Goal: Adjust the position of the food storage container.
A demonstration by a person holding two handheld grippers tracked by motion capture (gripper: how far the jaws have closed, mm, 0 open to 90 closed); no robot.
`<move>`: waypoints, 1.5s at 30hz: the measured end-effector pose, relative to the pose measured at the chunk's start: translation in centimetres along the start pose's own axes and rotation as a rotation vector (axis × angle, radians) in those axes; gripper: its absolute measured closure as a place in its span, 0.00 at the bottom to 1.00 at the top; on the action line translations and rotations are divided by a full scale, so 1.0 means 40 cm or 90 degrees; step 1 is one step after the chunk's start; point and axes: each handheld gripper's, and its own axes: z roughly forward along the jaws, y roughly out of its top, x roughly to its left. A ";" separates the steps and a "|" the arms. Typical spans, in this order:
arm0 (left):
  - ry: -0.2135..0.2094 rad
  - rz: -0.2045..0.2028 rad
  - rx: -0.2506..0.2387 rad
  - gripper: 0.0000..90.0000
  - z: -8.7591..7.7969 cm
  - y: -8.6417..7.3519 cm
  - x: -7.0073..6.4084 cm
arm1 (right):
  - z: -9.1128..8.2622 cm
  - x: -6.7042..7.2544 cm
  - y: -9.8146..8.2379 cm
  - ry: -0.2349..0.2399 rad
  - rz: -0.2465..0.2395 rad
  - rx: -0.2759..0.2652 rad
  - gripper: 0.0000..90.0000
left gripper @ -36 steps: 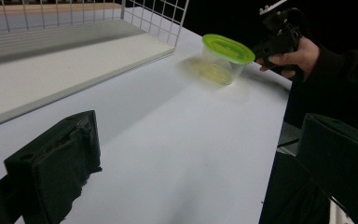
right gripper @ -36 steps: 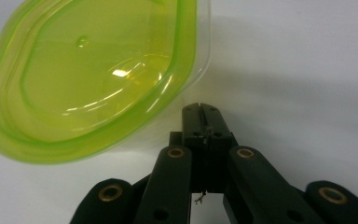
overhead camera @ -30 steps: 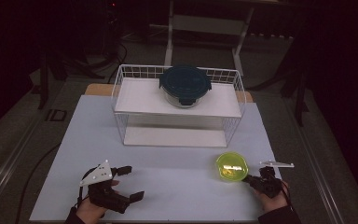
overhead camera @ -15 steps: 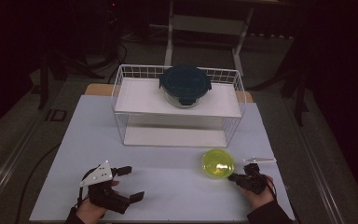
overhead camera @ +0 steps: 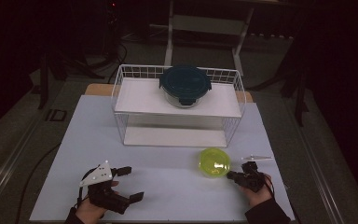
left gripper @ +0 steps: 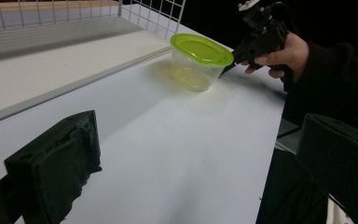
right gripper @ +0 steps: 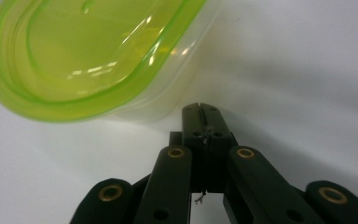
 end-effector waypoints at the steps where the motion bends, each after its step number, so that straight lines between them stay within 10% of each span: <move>1: 0.000 0.001 0.000 0.00 0.000 0.000 0.000 | -0.002 -0.001 0.002 0.000 0.003 -0.002 1.00; 45: -0.015 0.003 0.006 0.00 0.005 -0.004 -0.003 | 0.108 0.095 0.085 0.042 -0.038 0.007 1.00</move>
